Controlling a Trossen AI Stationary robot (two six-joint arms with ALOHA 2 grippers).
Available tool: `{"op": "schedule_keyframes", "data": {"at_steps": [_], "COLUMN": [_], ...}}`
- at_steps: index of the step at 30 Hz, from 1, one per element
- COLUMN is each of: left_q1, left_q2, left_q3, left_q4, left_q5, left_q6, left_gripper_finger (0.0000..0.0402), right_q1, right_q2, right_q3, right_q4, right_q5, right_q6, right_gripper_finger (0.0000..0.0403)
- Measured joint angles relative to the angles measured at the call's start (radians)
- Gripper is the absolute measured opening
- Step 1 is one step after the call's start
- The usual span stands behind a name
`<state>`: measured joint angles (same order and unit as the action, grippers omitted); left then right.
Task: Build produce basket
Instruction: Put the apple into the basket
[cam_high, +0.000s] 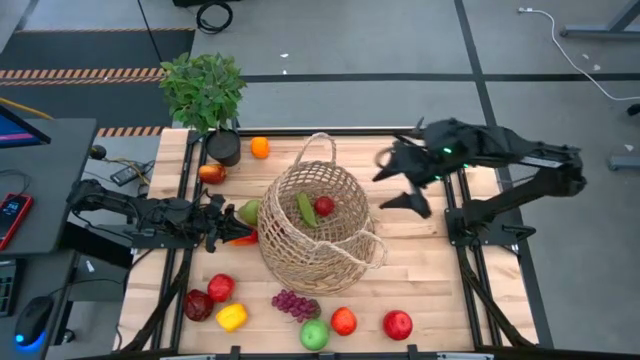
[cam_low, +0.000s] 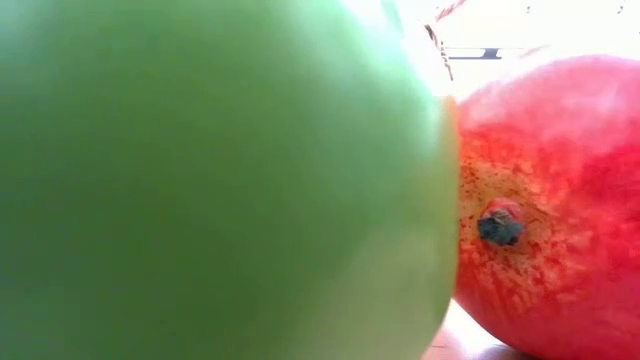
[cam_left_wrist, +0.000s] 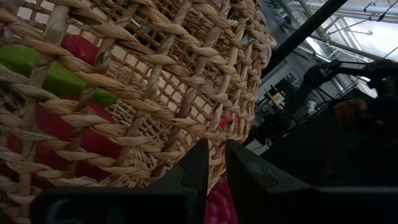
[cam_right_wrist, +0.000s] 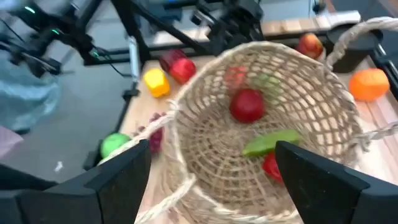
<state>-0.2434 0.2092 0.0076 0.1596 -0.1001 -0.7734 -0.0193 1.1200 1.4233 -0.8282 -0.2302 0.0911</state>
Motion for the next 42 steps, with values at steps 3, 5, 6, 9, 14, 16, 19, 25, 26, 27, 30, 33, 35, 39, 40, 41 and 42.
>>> {"op": "schedule_keyframes", "data": {"at_steps": [3,5,6,9,14,16,19,25,26,27,30,33,35,39,40,41,42], "left_q1": [0.000,0.000,0.000,0.000,0.000,0.000,0.000,0.000,0.000,0.000,0.000,0.000,0.000,0.000,0.000,0.000,0.000], "left_q2": [0.000,0.000,0.000,0.000,0.000,0.000,0.000,0.000,0.000,0.000,0.000,0.000,0.000,0.000,0.000,0.000,0.000], "left_q3": [0.000,0.000,0.000,0.000,0.000,0.000,0.000,0.000,0.000,0.000,0.000,0.000,0.000,0.000,0.000,0.000,0.000], "left_q4": [0.000,0.000,0.000,0.000,0.000,0.000,0.000,0.000,0.000,0.000,0.000,0.000,0.000,0.000,0.000,0.000,0.000], "left_q5": [0.000,0.000,0.000,0.000,0.000,0.000,0.000,0.000,0.000,0.000,0.000,0.000,0.000,0.000,0.000,0.000,0.000], "left_q6": [0.000,0.000,0.001,0.001,0.001,0.001,0.000,0.001,0.000,0.000,0.000,0.000,0.001,0.001,0.000,0.000,0.000], "left_gripper_finger": [0.0063,0.0063,0.0062,0.0058,0.0060,0.0062,0.0063,0.0058,0.0058,0.0058,0.0062,0.0063,0.0061,0.0058,0.0058,0.0058,0.0059], "right_q1": [0.040,0.067,0.079,0.111,0.178,0.206,0.240,0.310,0.323,0.335,0.380,0.445,0.500,0.586,0.601,0.612,0.620], "right_q2": [-0.101,-0.162,-0.191,-0.263,-0.355,-0.384,-0.420,-0.454,-0.453,-0.449,-0.425,-0.392,-0.368,-0.317,-0.304,-0.292,-0.281], "right_q3": [-0.098,-0.158,-0.184,-0.249,-0.327,-0.350,-0.388,-0.457,-0.470,-0.481,-0.509,-0.520,-0.519,-0.519,-0.519,-0.519,-0.519], "right_q4": [0.075,0.116,0.131,0.166,0.187,0.194,0.219,0.229,0.229,0.231,0.270,0.306,0.330,0.338,0.341,0.349,0.359], "right_q5": [0.002,0.007,0.019,0.057,0.073,0.106,0.142,0.204,0.214,0.219,0.199,0.158,0.155,0.134,0.116,0.095,0.079], "right_q6": [0.037,0.062,0.072,0.144,0.222,0.231,0.257,0.326,0.331,0.335,0.351,0.371,0.375,0.334,0.305,0.276,0.247], "right_gripper_finger": [0.0346,0.0346,0.0346,0.0346,0.0346,0.0346,0.0346,0.0346,0.0346,0.0346,0.0346,0.0346,0.0346,0.0346,0.0346,0.0346,0.0346]}}
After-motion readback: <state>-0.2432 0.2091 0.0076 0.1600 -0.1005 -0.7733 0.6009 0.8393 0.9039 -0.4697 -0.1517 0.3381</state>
